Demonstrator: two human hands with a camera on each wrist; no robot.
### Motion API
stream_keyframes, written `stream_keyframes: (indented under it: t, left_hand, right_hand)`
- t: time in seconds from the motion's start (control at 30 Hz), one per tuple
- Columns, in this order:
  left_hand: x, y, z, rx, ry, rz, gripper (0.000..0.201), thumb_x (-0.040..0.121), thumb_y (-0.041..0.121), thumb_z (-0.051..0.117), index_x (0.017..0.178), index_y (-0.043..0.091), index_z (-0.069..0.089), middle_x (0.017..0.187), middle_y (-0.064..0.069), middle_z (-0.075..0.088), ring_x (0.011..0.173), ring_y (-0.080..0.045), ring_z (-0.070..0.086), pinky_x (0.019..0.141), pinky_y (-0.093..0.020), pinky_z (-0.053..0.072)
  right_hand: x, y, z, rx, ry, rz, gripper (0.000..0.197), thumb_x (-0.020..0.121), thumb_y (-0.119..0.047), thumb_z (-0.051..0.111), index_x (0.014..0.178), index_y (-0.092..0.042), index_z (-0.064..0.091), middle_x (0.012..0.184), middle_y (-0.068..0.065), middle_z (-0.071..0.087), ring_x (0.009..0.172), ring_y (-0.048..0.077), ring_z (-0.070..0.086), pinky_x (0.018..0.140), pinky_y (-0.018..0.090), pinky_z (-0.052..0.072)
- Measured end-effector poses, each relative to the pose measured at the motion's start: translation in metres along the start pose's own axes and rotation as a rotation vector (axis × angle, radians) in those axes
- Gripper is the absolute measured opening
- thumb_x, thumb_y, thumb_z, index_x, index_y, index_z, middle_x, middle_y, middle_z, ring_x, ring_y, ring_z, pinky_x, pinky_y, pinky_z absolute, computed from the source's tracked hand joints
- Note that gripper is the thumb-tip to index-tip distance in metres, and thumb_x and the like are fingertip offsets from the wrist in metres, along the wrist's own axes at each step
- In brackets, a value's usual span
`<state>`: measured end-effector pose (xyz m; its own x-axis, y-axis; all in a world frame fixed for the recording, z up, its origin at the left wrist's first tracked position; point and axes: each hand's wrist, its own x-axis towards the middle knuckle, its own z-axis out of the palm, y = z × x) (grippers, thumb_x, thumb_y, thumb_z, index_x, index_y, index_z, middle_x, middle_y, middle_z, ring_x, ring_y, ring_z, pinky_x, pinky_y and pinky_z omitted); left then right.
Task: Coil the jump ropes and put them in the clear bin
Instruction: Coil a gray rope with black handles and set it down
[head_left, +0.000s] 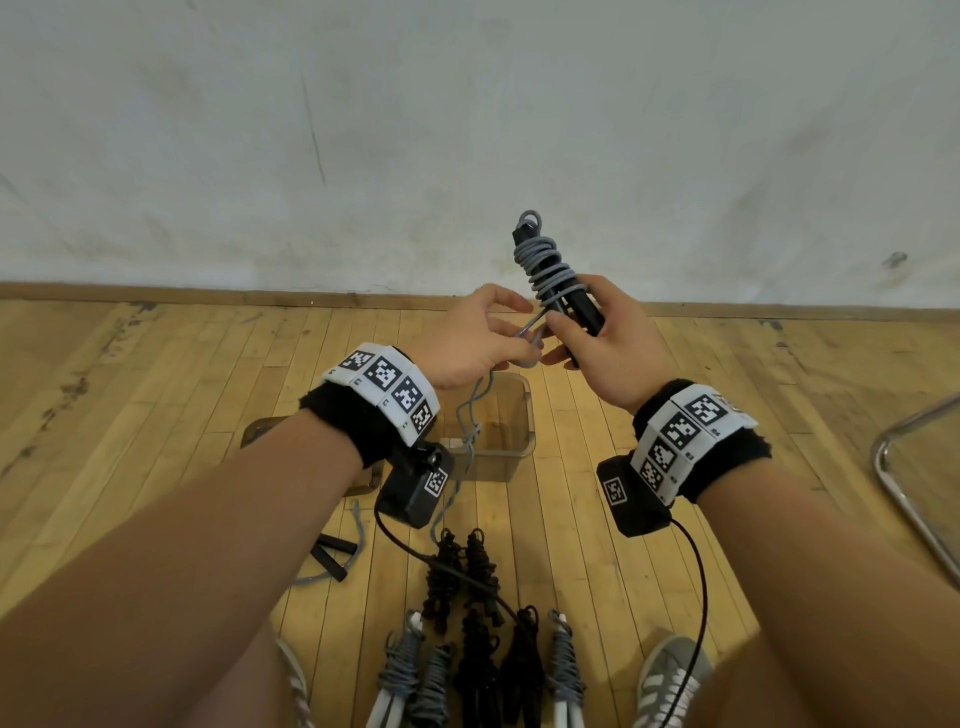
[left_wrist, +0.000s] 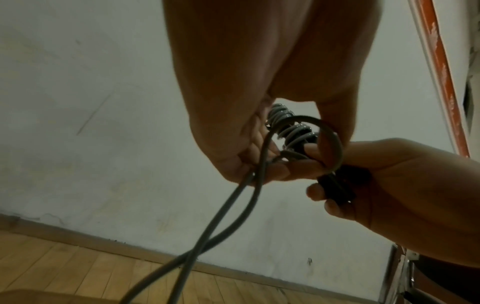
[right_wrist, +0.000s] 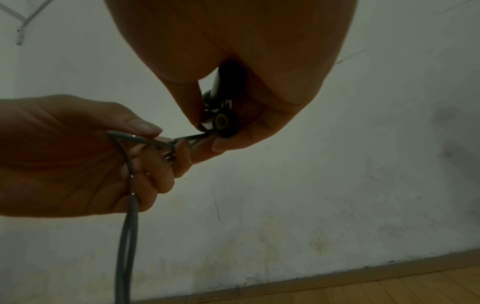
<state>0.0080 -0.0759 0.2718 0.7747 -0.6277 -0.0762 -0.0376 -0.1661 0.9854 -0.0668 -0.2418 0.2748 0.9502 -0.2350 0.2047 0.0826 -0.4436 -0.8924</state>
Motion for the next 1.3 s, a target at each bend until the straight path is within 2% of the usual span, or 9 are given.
stream_keyframes:
  t: [0.2,0.3,0.4,0.57,0.73,0.83,1.0,1.17,1.3]
  left_hand:
    - [-0.003,0.001,-0.009,0.137,-0.144,-0.078,0.041,0.085,-0.011,0.066,0.117,0.015,0.066,0.094,-0.004,0.074,0.089,-0.012,0.068,0.076,-0.020,0.055]
    - [-0.005,0.002,-0.011,0.217,-0.136,-0.110,0.024,0.081,0.010,0.067,0.104,0.017,0.070,0.089,-0.006,0.072,0.086,-0.017,0.066,0.087,-0.034,0.053]
    - [-0.008,0.006,-0.009,0.118,-0.073,-0.122,0.029,0.069,0.017,0.054,0.093,0.014,0.069,0.070,-0.001,0.064,0.067,-0.017,0.054,0.072,-0.033,0.047]
    - [-0.008,0.005,-0.012,-0.003,0.004,-0.091,0.046,0.072,0.009,0.049,0.111,0.006,0.073,0.077,-0.004,0.054,0.051,-0.011,0.038,0.050,-0.024,0.036]
    - [-0.008,0.006,-0.014,-0.108,0.089,-0.077,0.044,0.087,-0.007,0.046,0.124,0.002,0.068,0.102,-0.010,0.078,0.075,-0.014,0.072,0.058,-0.021,0.042]
    - [-0.004,0.007,-0.014,-0.194,0.149,-0.060,0.041,0.087,-0.012,0.050,0.123,-0.001,0.068,0.107,-0.013,0.078,0.077,-0.018,0.073,0.056,-0.018,0.044]
    - [0.001,0.000,-0.010,-0.148,0.201,-0.024,0.043,0.085,-0.010,0.059,0.123,0.006,0.070,0.101,-0.002,0.080,0.078,-0.008,0.073,0.062,-0.020,0.043]
    - [0.002,0.001,-0.004,-0.220,0.213,-0.013,0.022,0.088,0.004,0.067,0.107,0.011,0.075,0.095,-0.003,0.079,0.069,-0.009,0.069,0.059,-0.021,0.042]
    - [0.005,-0.001,0.001,-0.225,0.215,-0.032,0.021,0.092,0.027,0.073,0.104,0.010,0.079,0.079,0.001,0.071,0.058,-0.009,0.057,0.055,-0.021,0.043]
  right_hand:
    - [0.003,0.007,0.003,-0.185,0.028,-0.064,0.043,0.099,-0.024,0.064,0.140,-0.019,0.050,0.100,-0.004,0.072,0.069,0.011,0.073,0.066,0.031,0.062]
    - [0.006,0.012,0.003,-0.203,0.088,-0.068,0.044,0.098,-0.026,0.063,0.140,-0.023,0.049,0.100,-0.003,0.071,0.073,0.014,0.072,0.067,0.039,0.063]
    - [0.007,0.014,0.004,-0.298,0.125,-0.108,0.044,0.098,-0.029,0.059,0.139,-0.029,0.044,0.089,-0.006,0.068,0.071,0.019,0.068,0.067,0.048,0.059]
    - [0.008,0.011,0.004,-0.355,0.048,-0.062,0.045,0.106,-0.027,0.045,0.150,-0.028,0.034,0.077,-0.009,0.057,0.058,0.004,0.052,0.055,0.028,0.042]
    - [0.005,0.018,0.010,-0.258,-0.037,-0.025,0.049,0.110,-0.040,0.022,0.159,-0.036,0.018,0.130,-0.005,0.056,0.108,0.011,0.056,0.098,0.040,0.046]
    - [0.008,0.020,0.011,-0.325,-0.047,-0.065,0.053,0.111,-0.028,0.028,0.162,-0.032,0.014,0.143,0.010,0.054,0.124,0.024,0.054,0.104,0.041,0.044]
    - [0.011,0.020,0.007,-0.271,-0.046,-0.095,0.056,0.107,-0.020,0.047,0.160,-0.027,0.028,0.079,-0.009,0.056,0.063,0.000,0.048,0.065,0.019,0.042]
    - [0.007,0.013,0.004,-0.248,0.005,-0.035,0.068,0.099,-0.032,0.065,0.158,-0.026,0.032,0.102,-0.012,0.063,0.086,0.001,0.061,0.070,0.001,0.041]
    - [0.007,0.010,0.005,-0.288,0.020,0.020,0.076,0.093,-0.036,0.073,0.156,-0.018,0.035,0.116,-0.006,0.056,0.105,0.008,0.057,0.088,0.016,0.040]
